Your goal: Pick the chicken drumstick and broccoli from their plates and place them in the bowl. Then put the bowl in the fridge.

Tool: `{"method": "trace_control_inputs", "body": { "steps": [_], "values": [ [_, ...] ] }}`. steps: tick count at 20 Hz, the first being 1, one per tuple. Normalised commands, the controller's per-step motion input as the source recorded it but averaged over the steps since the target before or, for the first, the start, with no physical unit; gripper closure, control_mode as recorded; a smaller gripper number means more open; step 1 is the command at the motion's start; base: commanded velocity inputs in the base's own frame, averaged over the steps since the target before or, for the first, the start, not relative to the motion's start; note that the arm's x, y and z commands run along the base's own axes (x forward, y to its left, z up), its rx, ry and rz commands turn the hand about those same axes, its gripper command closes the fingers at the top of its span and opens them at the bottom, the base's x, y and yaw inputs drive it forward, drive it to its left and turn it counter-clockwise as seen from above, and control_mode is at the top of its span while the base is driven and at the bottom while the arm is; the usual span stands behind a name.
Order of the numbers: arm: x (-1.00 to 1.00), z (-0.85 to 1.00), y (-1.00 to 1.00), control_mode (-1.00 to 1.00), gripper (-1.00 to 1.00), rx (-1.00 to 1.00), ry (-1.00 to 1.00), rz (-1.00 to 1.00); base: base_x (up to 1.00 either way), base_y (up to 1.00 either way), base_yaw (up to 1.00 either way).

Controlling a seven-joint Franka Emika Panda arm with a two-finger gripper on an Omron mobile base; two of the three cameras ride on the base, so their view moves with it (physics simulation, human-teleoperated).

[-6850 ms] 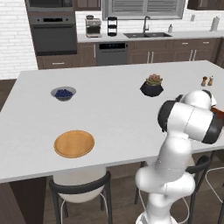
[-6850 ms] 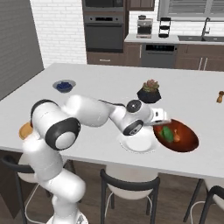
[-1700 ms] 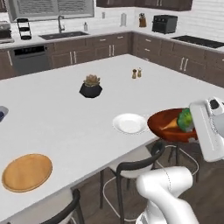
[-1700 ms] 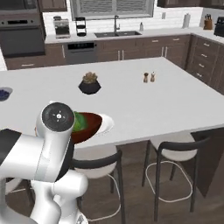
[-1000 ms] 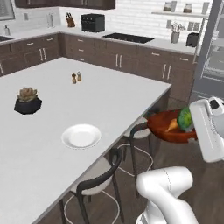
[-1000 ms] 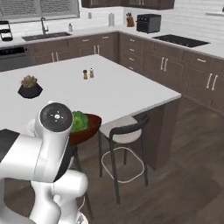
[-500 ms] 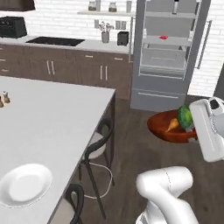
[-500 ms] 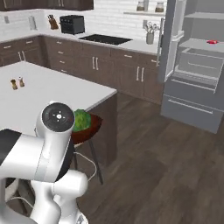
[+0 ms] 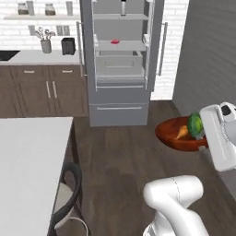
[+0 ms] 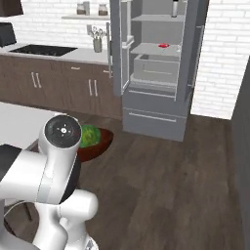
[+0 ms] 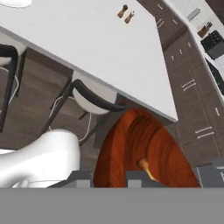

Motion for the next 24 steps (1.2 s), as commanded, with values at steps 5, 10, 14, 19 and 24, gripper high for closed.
{"method": "trace_control_inputs", "body": {
  "steps": [5,10,14,19,24],
  "values": [
    [0.0,0.0,0.0,1.0,1.0,0.0,0.0,0.0,1.0,-0.01,-0.25],
    [0.0,0.0,0.0,1.0,1.0,0.0,0.0,0.0,1.0,0.22,0.0],
    [0.0,0.0,0.0,1.0,1.0,0.0,0.0,0.0,1.0,0.0,0.04],
    [0.0,0.0,0.0,1.0,1.0,0.0,0.0,0.0,1.0,0.22,0.01],
    [0.0,0.0,0.0,1.0,1.0,0.0,0.0,0.0,0.92,0.32,0.0]
  ]
}}
